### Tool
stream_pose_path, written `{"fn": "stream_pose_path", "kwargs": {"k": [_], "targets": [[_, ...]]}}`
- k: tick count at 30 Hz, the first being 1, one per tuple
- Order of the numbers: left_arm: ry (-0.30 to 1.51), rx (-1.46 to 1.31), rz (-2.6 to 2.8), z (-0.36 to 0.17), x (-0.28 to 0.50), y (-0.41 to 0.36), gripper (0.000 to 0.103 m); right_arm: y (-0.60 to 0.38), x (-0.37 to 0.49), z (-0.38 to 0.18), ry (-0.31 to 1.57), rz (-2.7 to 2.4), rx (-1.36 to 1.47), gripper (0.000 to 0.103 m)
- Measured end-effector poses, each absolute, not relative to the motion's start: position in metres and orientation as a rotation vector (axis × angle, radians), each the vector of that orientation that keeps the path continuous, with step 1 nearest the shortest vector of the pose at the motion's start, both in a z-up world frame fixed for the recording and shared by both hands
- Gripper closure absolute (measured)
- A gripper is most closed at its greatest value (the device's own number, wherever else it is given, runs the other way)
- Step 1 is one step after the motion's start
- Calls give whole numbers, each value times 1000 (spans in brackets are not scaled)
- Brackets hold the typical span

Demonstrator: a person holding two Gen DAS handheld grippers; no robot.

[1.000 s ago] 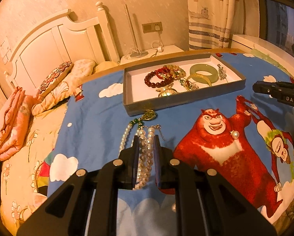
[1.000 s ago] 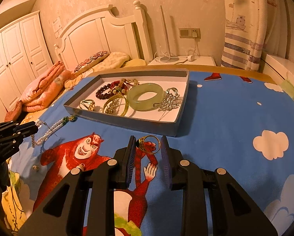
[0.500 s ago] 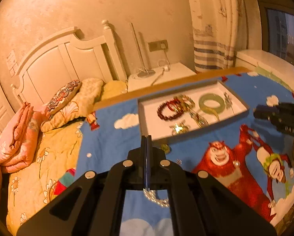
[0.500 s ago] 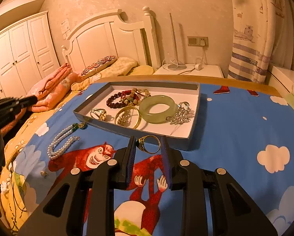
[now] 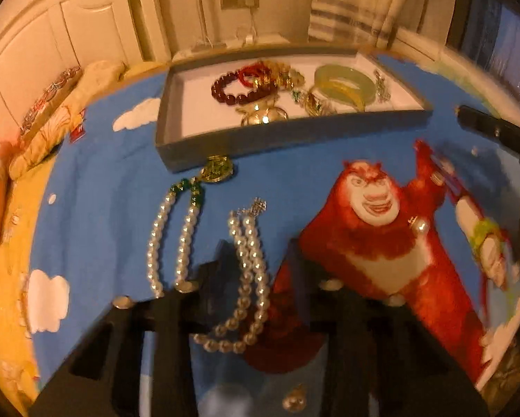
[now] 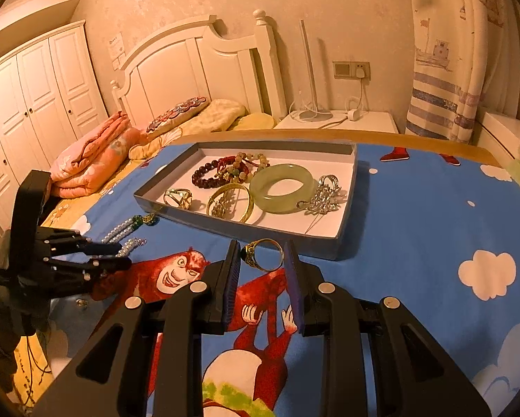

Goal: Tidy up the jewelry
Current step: 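Carry the pearl necklace and gold ring into the tray and open both tools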

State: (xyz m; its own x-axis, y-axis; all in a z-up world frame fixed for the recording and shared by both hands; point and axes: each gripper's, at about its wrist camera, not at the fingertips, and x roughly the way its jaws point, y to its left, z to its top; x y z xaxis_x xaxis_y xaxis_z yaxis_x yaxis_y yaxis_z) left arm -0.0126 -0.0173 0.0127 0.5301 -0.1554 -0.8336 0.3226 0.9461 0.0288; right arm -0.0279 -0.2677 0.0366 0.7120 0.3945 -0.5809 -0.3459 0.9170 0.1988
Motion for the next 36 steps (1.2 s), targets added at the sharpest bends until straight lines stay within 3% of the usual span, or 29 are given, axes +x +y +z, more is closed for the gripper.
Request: {"fn": "stream_pose_path", "kwargs": {"k": [22, 36], "targets": [[604, 293, -262, 168, -16, -27, 96, -240, -21, 85, 560, 474, 42, 77], [429, 248, -376, 251, 36, -104, 96, -225, 45, 49, 701, 393, 35, 77]]}}
